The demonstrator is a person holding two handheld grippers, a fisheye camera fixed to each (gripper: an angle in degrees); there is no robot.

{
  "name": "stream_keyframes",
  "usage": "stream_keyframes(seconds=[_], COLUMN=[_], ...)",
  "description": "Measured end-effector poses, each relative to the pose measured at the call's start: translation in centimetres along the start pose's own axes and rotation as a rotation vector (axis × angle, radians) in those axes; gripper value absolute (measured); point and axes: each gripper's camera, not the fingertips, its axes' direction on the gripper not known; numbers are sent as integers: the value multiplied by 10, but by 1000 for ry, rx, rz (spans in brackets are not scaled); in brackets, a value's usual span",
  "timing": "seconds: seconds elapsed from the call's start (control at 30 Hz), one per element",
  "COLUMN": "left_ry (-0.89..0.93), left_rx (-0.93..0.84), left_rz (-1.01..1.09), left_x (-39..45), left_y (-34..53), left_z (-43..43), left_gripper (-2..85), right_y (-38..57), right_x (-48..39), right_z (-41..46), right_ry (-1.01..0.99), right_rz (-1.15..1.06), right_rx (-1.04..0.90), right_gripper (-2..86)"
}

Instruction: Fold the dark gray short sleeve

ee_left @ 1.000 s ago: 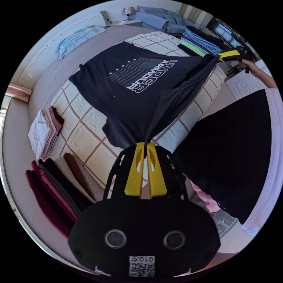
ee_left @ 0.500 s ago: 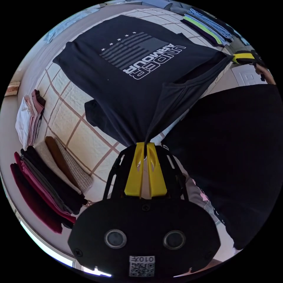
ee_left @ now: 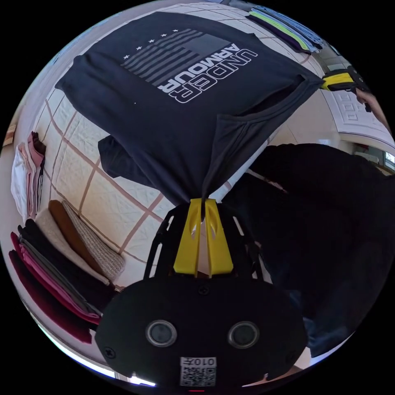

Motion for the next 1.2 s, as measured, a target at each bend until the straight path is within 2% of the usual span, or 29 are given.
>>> stream_keyframes(seconds=[0.27, 0.4, 0.47, 0.6, 0.7, 0.83, 1.0, 1.2], left_ry=[57, 209, 288, 407, 405, 302, 245, 235], left_rx=[-22, -7, 59, 209, 322, 446, 515, 558], left_rz=[-11, -68, -103, -298, -465, -615, -793, -744], left_x=[-23, -40, -44, -59, -82, -124, -199, -231], left_y=[42, 83, 111, 195, 253, 293, 306, 308], left_z=[33, 44, 37, 16, -6, -36, -44, -56], left_gripper=[11, 30, 31, 37, 44, 56, 69, 82], right_y=[-54, -72, -75, -59, -48, -81, -190, -298], right_x=[0, -4, -7, -22, -48, -90, -131, -199], right_z=[20, 28, 24, -5, -52, -122, -176, -207], right_ry=[-22, -54, -58, -142, -227, -79, -14, 141], right_rz=[-21, -25, -21, -64, -217, -417, -637, -861], right_rx=[-120, -145, -149, -22, 186, 455, 557, 524], right_gripper=[19, 29, 42, 77, 71, 72, 83, 103])
